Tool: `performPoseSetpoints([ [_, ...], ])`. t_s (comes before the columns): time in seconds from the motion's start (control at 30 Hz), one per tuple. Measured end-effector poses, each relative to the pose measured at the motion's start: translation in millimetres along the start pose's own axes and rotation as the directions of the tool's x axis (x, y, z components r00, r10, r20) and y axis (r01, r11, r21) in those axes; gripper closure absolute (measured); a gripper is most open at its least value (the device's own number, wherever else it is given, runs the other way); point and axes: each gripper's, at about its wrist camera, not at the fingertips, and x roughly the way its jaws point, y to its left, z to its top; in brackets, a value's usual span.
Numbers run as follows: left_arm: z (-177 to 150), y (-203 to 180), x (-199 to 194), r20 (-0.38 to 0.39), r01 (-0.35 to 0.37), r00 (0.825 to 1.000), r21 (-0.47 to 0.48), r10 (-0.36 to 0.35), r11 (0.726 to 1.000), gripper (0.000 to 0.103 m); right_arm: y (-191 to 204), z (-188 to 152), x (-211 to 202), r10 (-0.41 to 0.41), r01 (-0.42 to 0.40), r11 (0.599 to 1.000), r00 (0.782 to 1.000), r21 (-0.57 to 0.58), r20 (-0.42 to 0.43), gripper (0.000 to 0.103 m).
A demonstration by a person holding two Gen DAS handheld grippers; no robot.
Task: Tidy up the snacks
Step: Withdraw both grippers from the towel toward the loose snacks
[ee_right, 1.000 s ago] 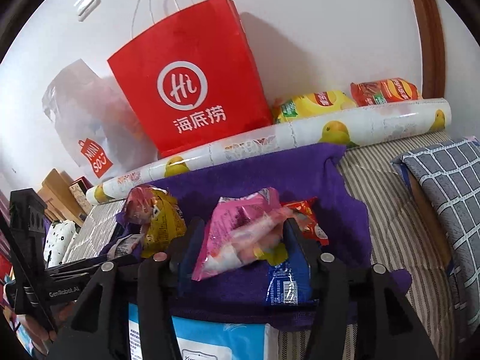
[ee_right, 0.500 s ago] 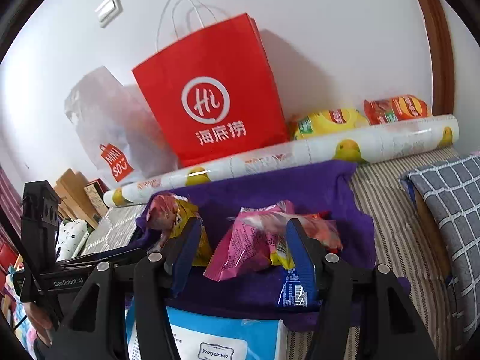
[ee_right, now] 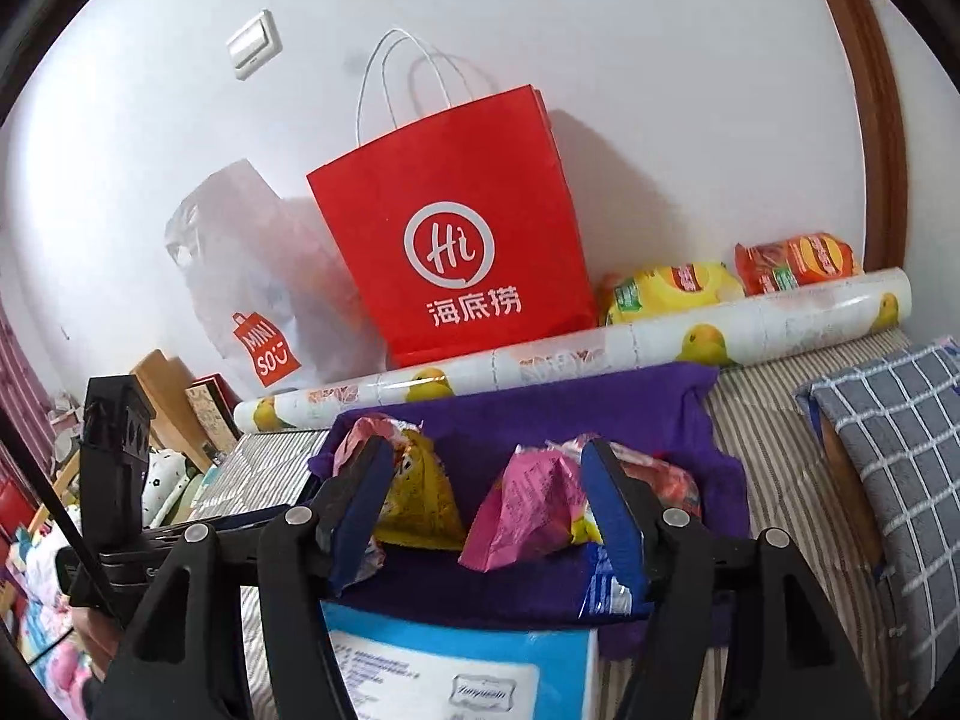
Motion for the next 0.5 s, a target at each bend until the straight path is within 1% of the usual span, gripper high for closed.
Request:
performPoseSetpoints([
  [0.13,-1,-3,-4,-0.005,0.012,1.000,0.006,-0.012,1.000,0.028,3,-2,-16,-0.057,0.057,0.998,0.998,0.003,-0.033,0.038],
  [0.27,-3,-9,-9,0.002,0.026,1.000,0.030,-0.026,0.999,0.028,4,-11,-41,-0.075,0.075,0.997,0.996,0.000,-0.057,0.038],
  [0.37,-7,-14,-6,-0.013,0.017,1.000,0.057,-0.017,0.998,0.028,8,-26,-62,-0.112,0.111,0.994,0.991,-0.015,-0.080,0.038],
  [0.5,-10,-19,-5,-0.037,0.025,0.999,0.061,-0.023,0.998,0.028,13,-54,-79,-0.111,0.112,0.994,0.985,-0.007,-0.133,0.039],
])
